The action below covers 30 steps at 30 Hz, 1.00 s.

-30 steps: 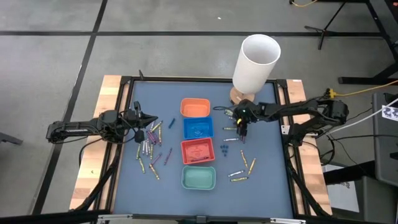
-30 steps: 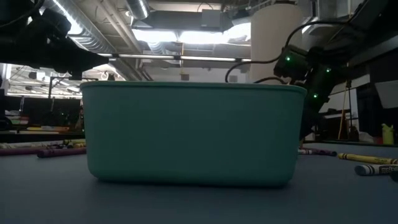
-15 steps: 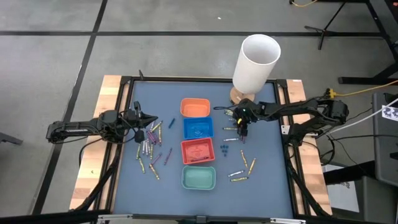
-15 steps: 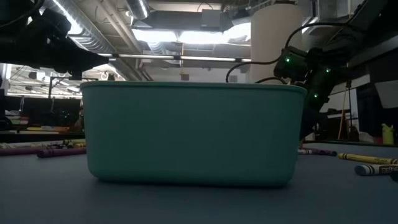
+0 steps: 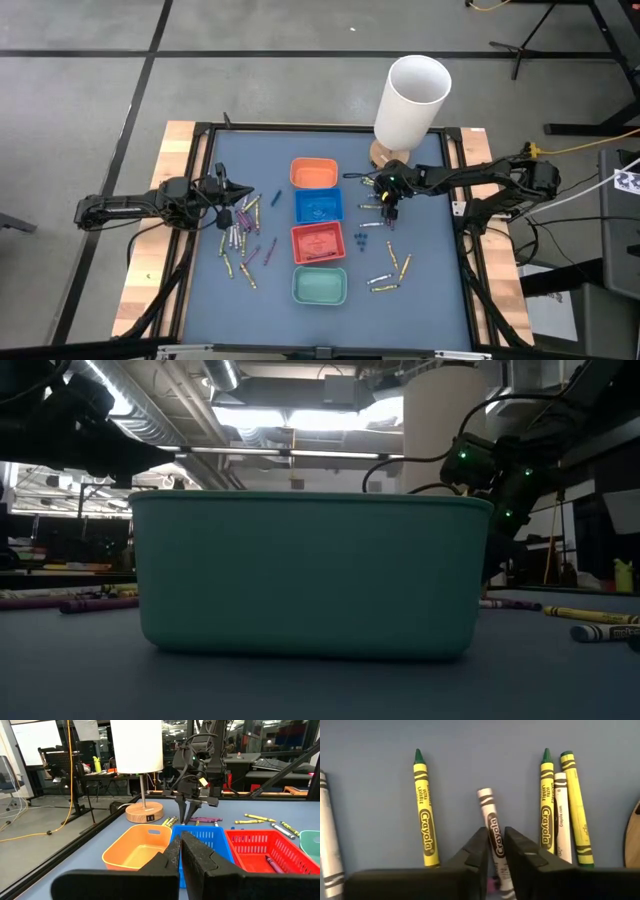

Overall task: Sort crayons
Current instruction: Put the gray crayon into the orange bin

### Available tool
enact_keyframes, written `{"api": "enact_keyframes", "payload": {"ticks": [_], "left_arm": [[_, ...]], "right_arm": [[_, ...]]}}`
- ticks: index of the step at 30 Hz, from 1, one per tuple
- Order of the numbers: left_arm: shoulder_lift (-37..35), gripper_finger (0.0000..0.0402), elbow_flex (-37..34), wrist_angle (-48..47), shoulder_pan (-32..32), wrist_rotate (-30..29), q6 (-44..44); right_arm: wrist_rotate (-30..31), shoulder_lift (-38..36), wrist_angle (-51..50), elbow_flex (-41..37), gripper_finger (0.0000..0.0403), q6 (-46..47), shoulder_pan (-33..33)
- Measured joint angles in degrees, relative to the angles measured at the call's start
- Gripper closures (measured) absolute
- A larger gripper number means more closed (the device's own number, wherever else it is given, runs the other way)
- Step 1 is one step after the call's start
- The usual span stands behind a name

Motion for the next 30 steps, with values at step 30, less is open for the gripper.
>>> {"api": "enact_keyframes", "payload": {"ticks": [30], "left_arm": [[0.02,0.0401,0.0,0.0,0.0,0.0,0.0]], "right_arm": [[-1.02,0.11,-4.69,14.03,0.0387,-1.26,-0.09]]}}
